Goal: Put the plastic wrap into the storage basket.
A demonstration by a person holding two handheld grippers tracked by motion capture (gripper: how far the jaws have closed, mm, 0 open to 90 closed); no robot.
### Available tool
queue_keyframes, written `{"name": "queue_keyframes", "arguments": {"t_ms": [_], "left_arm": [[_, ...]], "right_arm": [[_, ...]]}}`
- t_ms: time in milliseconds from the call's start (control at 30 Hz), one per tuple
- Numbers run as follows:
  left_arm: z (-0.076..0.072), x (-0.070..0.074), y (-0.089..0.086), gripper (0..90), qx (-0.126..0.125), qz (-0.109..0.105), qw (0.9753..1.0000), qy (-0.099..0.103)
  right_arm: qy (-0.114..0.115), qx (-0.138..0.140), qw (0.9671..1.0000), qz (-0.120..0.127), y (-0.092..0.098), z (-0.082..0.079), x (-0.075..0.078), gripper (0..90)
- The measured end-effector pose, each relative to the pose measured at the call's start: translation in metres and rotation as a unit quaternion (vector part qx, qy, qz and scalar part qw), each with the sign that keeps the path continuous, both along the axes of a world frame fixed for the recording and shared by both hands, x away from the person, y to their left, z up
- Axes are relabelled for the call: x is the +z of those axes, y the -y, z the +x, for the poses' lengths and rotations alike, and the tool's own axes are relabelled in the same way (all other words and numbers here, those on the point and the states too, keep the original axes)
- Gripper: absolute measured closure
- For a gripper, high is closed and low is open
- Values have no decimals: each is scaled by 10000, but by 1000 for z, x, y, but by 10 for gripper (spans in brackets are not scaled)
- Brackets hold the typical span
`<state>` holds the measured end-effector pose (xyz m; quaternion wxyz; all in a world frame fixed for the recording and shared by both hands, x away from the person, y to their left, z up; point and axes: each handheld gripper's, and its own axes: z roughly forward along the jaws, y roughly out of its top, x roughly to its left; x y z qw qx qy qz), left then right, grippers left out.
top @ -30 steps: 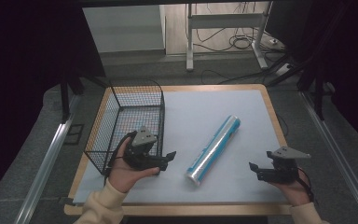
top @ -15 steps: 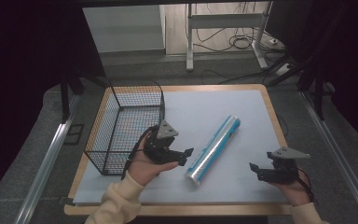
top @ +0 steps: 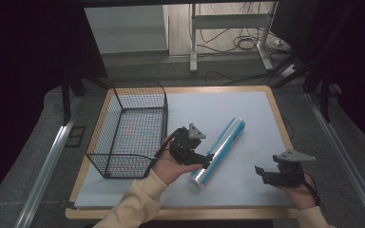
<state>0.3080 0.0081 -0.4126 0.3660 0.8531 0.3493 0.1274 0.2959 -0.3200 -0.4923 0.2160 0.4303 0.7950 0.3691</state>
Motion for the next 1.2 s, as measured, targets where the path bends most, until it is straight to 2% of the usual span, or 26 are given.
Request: {"name": "queue_keyframes", "arguments": {"t_ms": [100,267,300,367,400,467,633,900,1100,1200], "left_arm": [[6,-4,7,193,8,56,10000,-74],[25,-21,28,193,23,169,9991,-400],[25,-21,28,194,23,169,9991,-400],[36,-32,37,200,80,274,9980,-565],[36,-32,37,202,80,274,9980,-565],[45,-41,43,202,155,345,9970,-682],[54,-49,50,204,208,401,9959,-784],[67,-67,63,205,269,581,9928,-1016],[73,-74,71,198,296,699,9913,-1075],[78,-81,77,196,281,860,9891,-1160]], "right_arm": [[-36,-23,10000,6,1,1,-1,168],[-37,-52,10000,23,2,1,-2,168],[-38,-52,10000,22,2,1,-2,168],[-39,-46,10000,13,1,1,-2,168],[-52,-49,10000,13,1,1,-2,168],[-43,-44,10000,1,1,1,-2,168],[-49,-54,10000,-8,2,2,-3,168],[-73,-50,10000,-32,2,2,-4,168],[-108,-37,9999,-42,1,3,-5,168],[-116,-26,9999,-110,1,3,-6,168]]}}
